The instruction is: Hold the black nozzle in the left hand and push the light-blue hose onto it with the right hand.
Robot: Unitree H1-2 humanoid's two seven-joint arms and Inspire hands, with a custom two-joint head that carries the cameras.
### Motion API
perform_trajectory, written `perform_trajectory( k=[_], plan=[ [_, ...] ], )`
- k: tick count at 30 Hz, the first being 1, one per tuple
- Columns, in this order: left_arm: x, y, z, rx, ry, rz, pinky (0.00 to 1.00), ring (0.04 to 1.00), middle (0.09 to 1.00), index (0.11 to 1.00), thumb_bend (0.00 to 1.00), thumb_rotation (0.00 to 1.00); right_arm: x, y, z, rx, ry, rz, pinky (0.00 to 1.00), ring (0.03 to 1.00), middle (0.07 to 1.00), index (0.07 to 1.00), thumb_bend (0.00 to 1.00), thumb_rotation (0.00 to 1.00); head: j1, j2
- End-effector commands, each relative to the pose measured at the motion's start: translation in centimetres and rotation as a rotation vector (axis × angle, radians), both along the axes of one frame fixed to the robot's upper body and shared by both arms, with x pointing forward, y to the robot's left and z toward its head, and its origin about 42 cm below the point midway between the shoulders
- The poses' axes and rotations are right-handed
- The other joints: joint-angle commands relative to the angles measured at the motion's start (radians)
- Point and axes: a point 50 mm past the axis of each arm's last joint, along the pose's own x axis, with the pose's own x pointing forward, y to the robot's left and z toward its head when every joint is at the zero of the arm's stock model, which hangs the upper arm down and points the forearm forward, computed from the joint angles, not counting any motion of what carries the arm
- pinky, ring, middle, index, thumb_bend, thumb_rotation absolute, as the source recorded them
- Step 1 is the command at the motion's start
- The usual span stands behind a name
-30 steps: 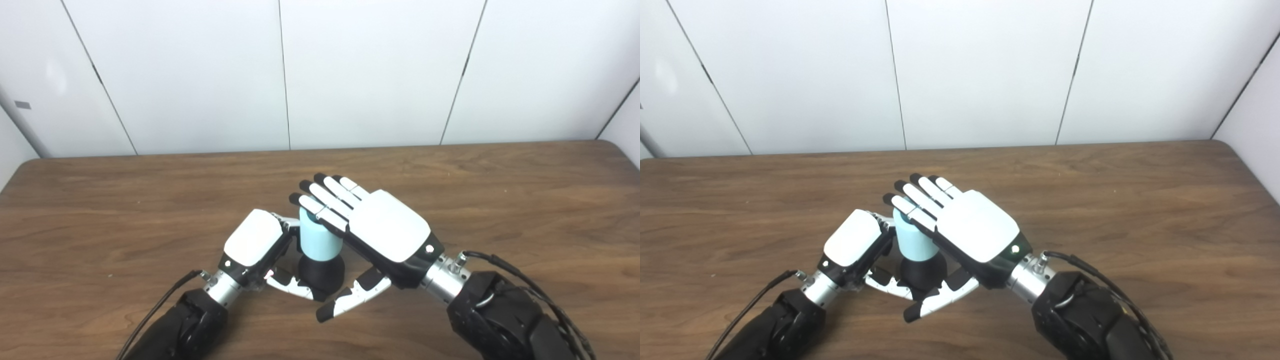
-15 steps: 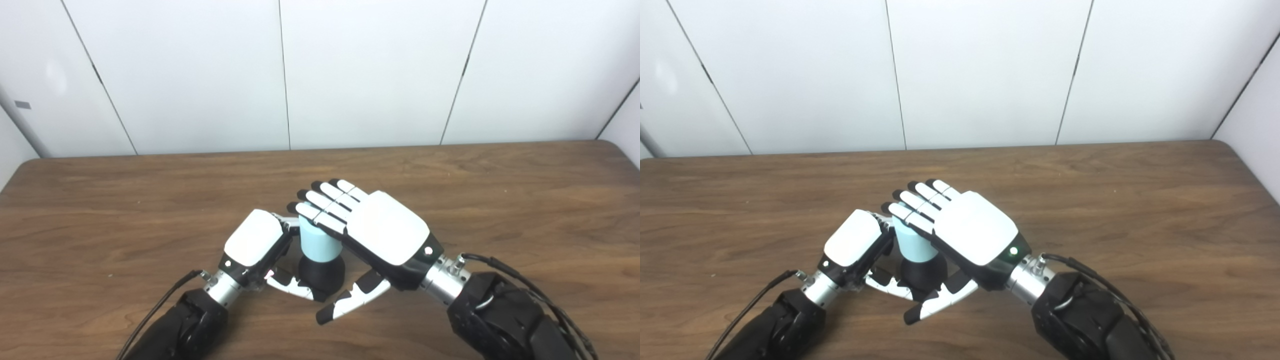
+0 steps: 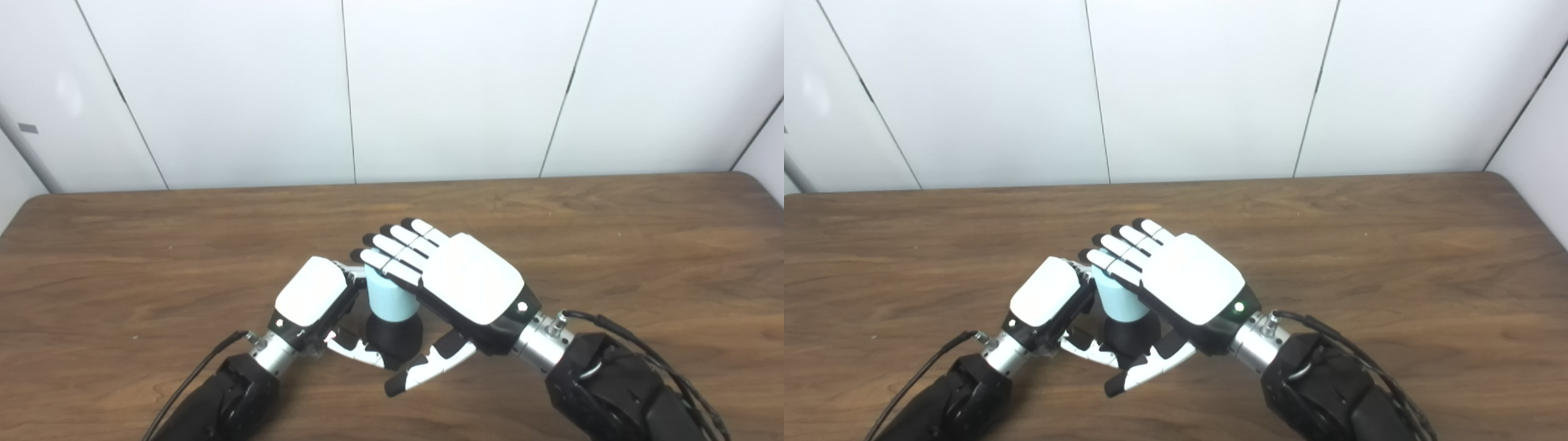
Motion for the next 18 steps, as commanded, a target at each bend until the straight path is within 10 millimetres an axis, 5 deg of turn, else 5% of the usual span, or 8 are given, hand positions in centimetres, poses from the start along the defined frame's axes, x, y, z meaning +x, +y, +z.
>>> perform_trajectory(
  k=[1, 18],
  plan=[
    [-7.0, -0.3, -8.1, 0.067, 0.267, -0.01, 0.14, 0.185, 0.471, 0.482, 0.52, 0.0, -0.6, -0.3, -3.2, -0.178, 0.163, 0.008, 0.96, 0.948, 0.944, 0.895, 0.95, 0.88, -0.001, 0.002],
    [-7.1, -0.2, -8.1, 0.065, 0.275, -0.004, 0.14, 0.192, 0.472, 0.482, 0.52, 0.0, -0.9, -0.3, -4.5, -0.208, 0.177, -0.004, 0.94, 1.0, 1.0, 0.965, 0.95, 0.85, 0.0, 0.001]
  ],
)
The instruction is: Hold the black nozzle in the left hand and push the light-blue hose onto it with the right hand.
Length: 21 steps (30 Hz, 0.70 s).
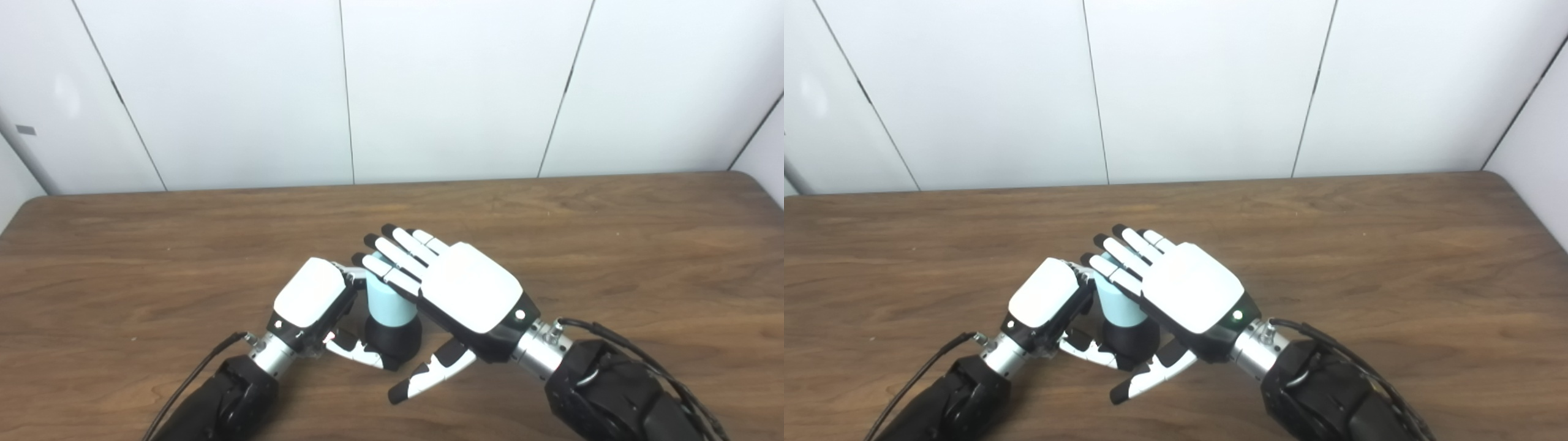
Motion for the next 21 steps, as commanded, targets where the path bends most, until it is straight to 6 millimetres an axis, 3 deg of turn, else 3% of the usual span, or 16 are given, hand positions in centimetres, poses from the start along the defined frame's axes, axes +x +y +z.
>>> perform_trajectory(
  k=[1, 13, 21],
  plan=[
    [-6.9, -0.4, -8.1, 0.066, 0.273, -0.007, 0.15, 0.193, 0.472, 0.482, 0.52, 0.0, -0.7, -0.3, -3.7, -0.163, 0.169, 0.002, 0.94, 1.0, 1.0, 0.965, 0.95, 0.85, -0.001, 0.001],
    [-6.8, -0.3, -8.2, 0.074, 0.276, -0.009, 0.14, 0.177, 0.471, 0.482, 0.52, 0.0, -0.9, -0.3, -3.8, -0.147, 0.141, 0.004, 0.94, 1.0, 1.0, 0.966, 0.94, 0.85, -0.002, -0.003],
    [-6.7, -0.5, -8.3, 0.087, 0.269, -0.009, 0.14, 0.183, 0.471, 0.479, 0.52, 0.0, -0.5, 0.1, -1.9, 0.08, 0.054, 0.051, 0.9, 0.974, 0.975, 0.924, 0.91, 0.79, -0.003, -0.005]
  ],
)
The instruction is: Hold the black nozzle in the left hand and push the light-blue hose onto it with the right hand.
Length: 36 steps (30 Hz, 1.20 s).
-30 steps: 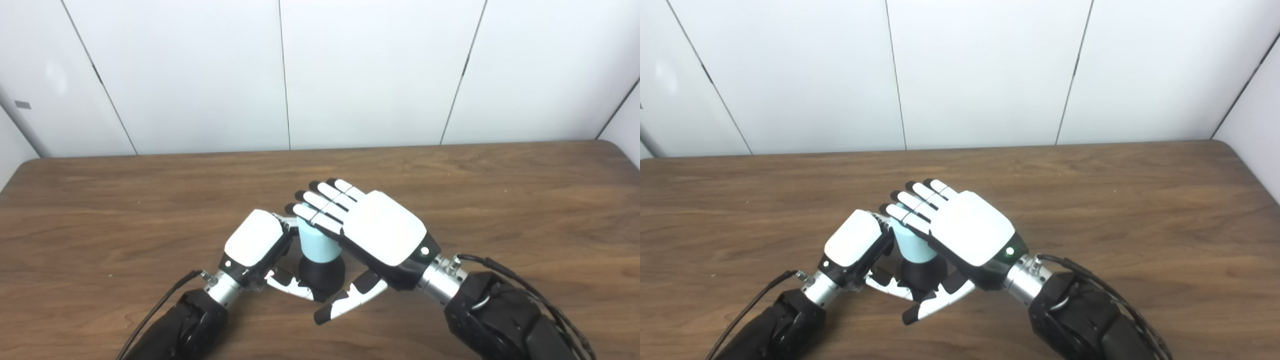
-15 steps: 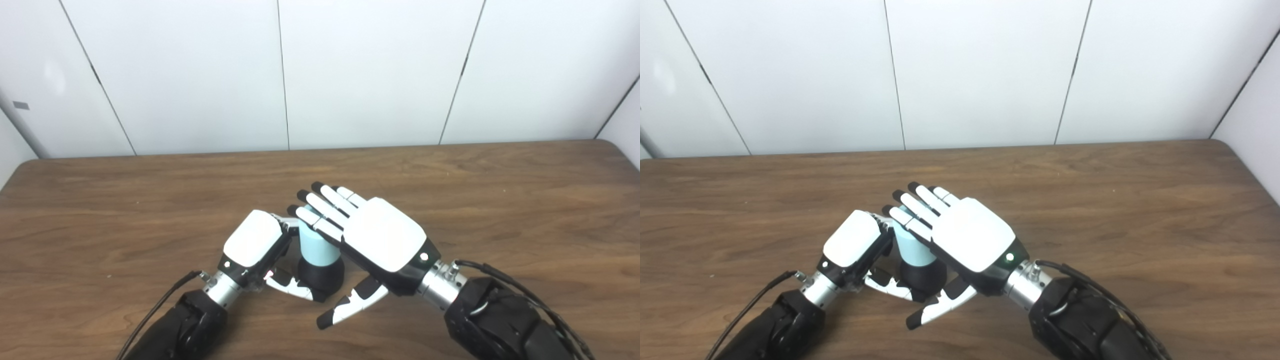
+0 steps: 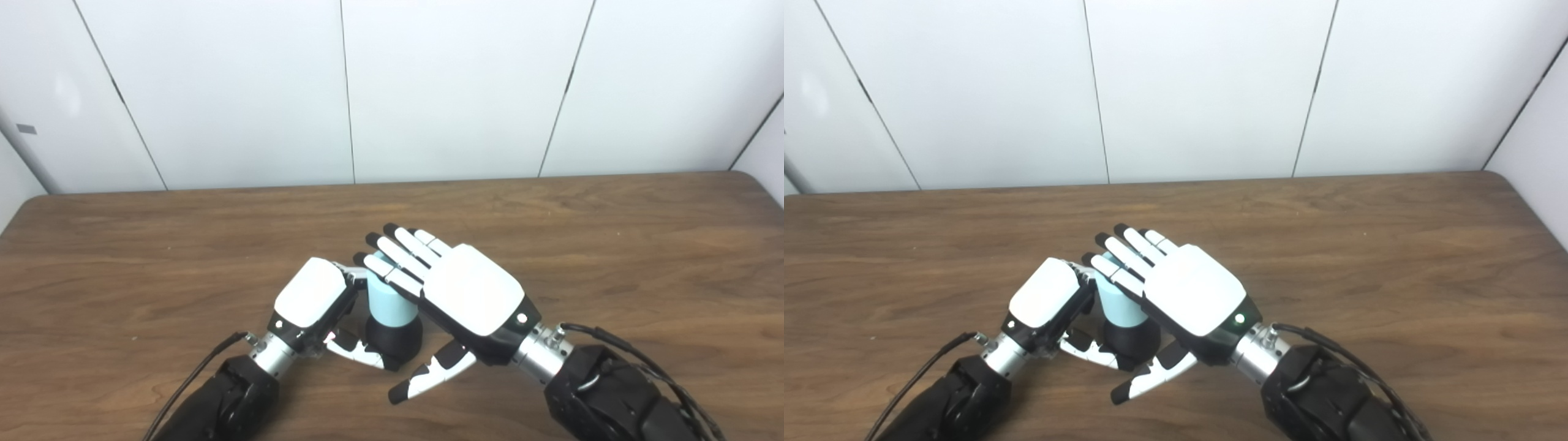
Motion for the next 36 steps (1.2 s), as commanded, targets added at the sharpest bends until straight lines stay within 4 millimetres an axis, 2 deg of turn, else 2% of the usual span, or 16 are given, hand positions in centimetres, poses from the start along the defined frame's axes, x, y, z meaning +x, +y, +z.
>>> perform_trajectory(
  k=[1, 11, 23, 27, 36],
  plan=[
    [-6.7, -0.5, -8.3, 0.087, 0.271, -0.005, 0.14, 0.182, 0.471, 0.478, 0.52, 0.0, -0.4, 0.3, -1.0, 0.011, 0.043, 0.053, 0.9, 0.971, 0.972, 0.923, 0.91, 0.79, -0.002, 0.0],
    [-6.5, -0.6, -8.3, 0.115, 0.262, -0.011, 0.14, 0.191, 0.471, 0.481, 0.52, 0.0, -0.2, 0.9, 2.1, 0.121, -0.104, 0.062, 0.89, 0.963, 0.961, 0.917, 0.92, 0.83, -0.002, -0.005],
    [-6.4, -0.6, -8.4, 0.083, 0.259, -0.007, 0.15, 0.201, 0.472, 0.483, 0.52, 0.0, 0.2, 1.0, 2.7, 0.145, -0.128, 0.034, 0.95, 1.0, 1.0, 0.966, 0.94, 0.82, -0.002, -0.004],
    [-6.4, -0.5, -8.5, 0.078, 0.264, -0.001, 0.11, 0.158, 0.471, 0.482, 0.52, 0.0, 0.3, 0.9, 2.6, 0.155, -0.134, 0.023, 0.95, 1.0, 1.0, 0.962, 0.94, 0.83, -0.002, -0.003],
    [-6.4, -0.2, -8.7, 0.081, 0.27, 0.006, 0.15, 0.191, 0.471, 0.482, 0.52, 0.0, 0.5, 0.2, 3.3, 0.208, -0.168, -0.019, 1.0, 1.0, 1.0, 0.978, 0.92, 0.86, -0.006, -0.008]
  ],
)
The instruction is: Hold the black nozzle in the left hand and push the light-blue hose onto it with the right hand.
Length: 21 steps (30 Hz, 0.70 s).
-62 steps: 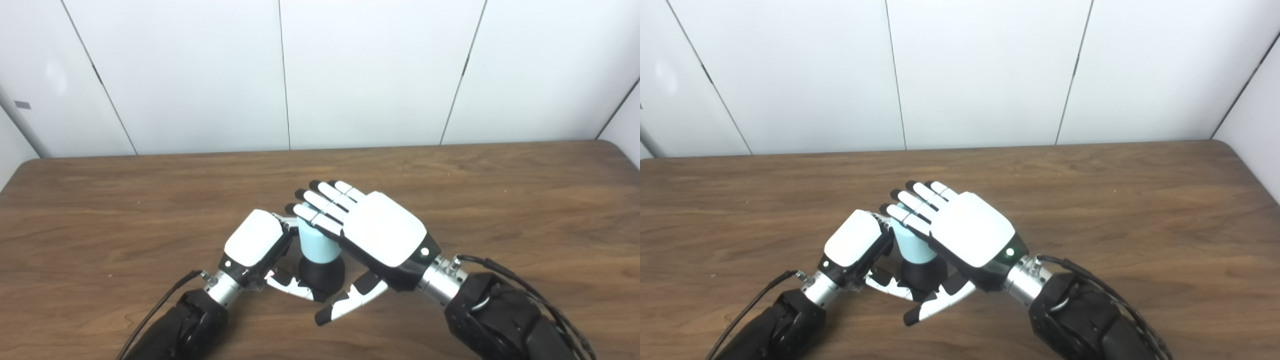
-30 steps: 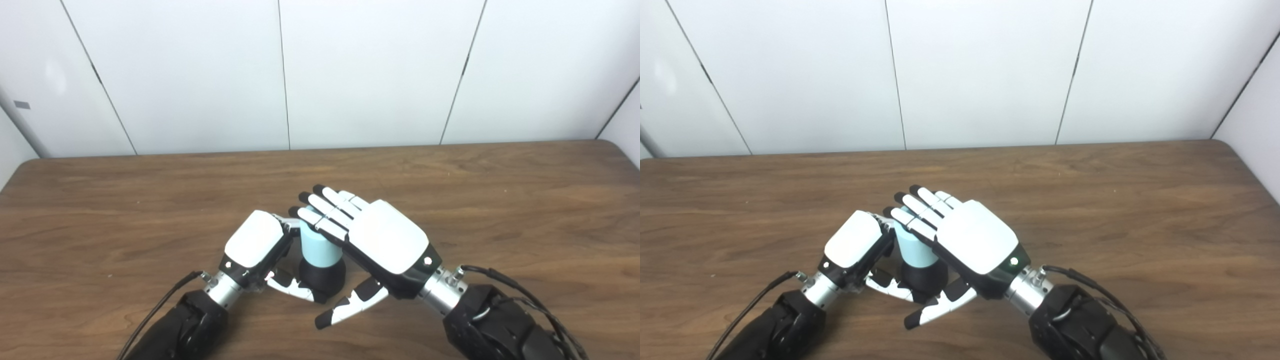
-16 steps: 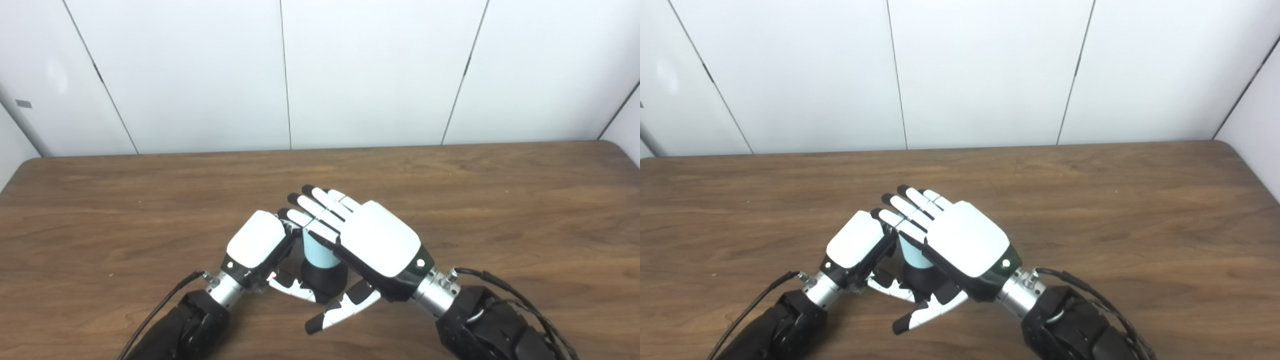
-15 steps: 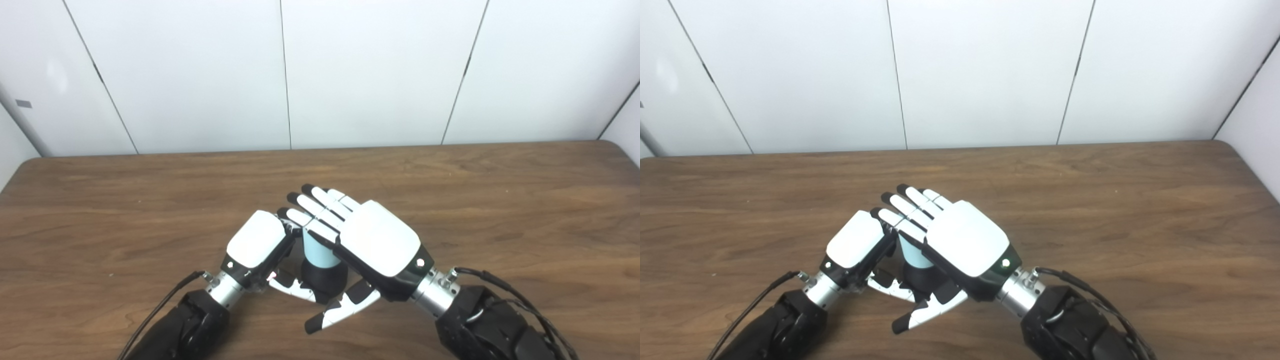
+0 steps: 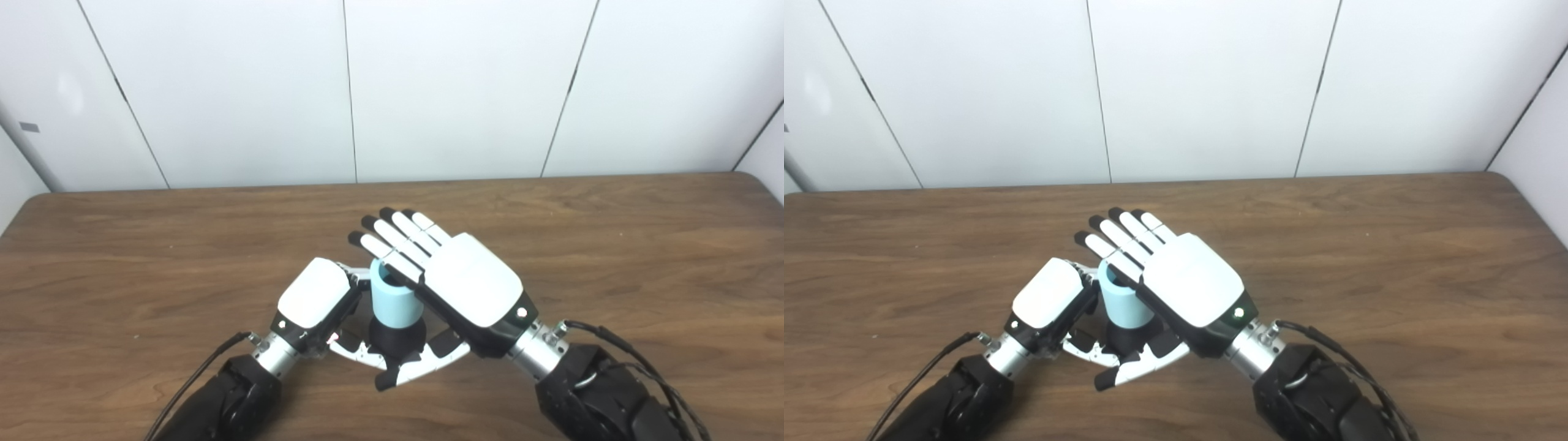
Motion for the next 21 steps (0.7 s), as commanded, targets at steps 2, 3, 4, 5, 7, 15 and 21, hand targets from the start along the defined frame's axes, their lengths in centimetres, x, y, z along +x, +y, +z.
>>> perform_trajectory(
  k=[2, 3, 4, 5, 7, 15, 21],
  plan=[
    [-6.4, 0.1, -8.7, 0.079, 0.278, 0.019, 0.15, 0.195, 0.472, 0.482, 0.52, 0.0, 0.1, -0.3, 2.6, 0.113, -0.122, -0.014, 1.0, 1.0, 1.0, 0.981, 0.92, 0.85, 0.0, 0.001],
    [-6.4, 0.1, -8.7, 0.08, 0.281, 0.02, 0.16, 0.201, 0.472, 0.482, 0.52, 0.0, 0.2, -0.5, 2.8, 0.148, -0.123, -0.03, 1.0, 1.0, 1.0, 0.98, 0.92, 0.84, 0.0, -0.001],
    [-6.3, 0.1, -8.7, 0.083, 0.282, 0.021, 0.16, 0.202, 0.472, 0.482, 0.52, 0.0, 0.2, -0.8, 3.0, 0.195, -0.11, -0.046, 1.0, 1.0, 1.0, 0.985, 0.9, 0.84, 0.0, -0.001],
    [-6.3, 0.1, -8.7, 0.085, 0.28, 0.022, 0.16, 0.197, 0.472, 0.482, 0.52, 0.0, 0.3, -1.0, 3.1, 0.261, -0.095, -0.054, 0.99, 1.0, 1.0, 0.988, 0.87, 0.82, 0.0, 0.0],
    [-6.3, 0.1, -8.6, 0.092, 0.269, 0.022, 0.15, 0.195, 0.472, 0.482, 0.52, 0.0, 0.4, -1.4, 3.2, 0.454, -0.056, -0.068, 0.92, 0.97, 0.984, 0.958, 0.77, 0.79, 0.001, 0.0],
    [-6.2, 0.1, -8.3, 0.107, 0.25, 0.047, 0.21, 0.27, 0.404, 0.519, 0.51, 0.0, 0.3, -4.0, -0.2, 0.928, 0.105, -0.195, 0.61, 0.74, 0.768, 0.724, 0.36, 0.41, 0.002, 0.001],
    [-6.3, 0.3, -8.1, 0.191, 0.236, 0.107, 0.51, 0.611, 0.649, 0.62, 0.82, 0.03, 0.4, -5.5, -4.8, 0.953, 0.241, -0.329, 0.67, 0.771, 0.784, 0.747, 0.42, 0.45, 0.004, 0.0]
  ],
)
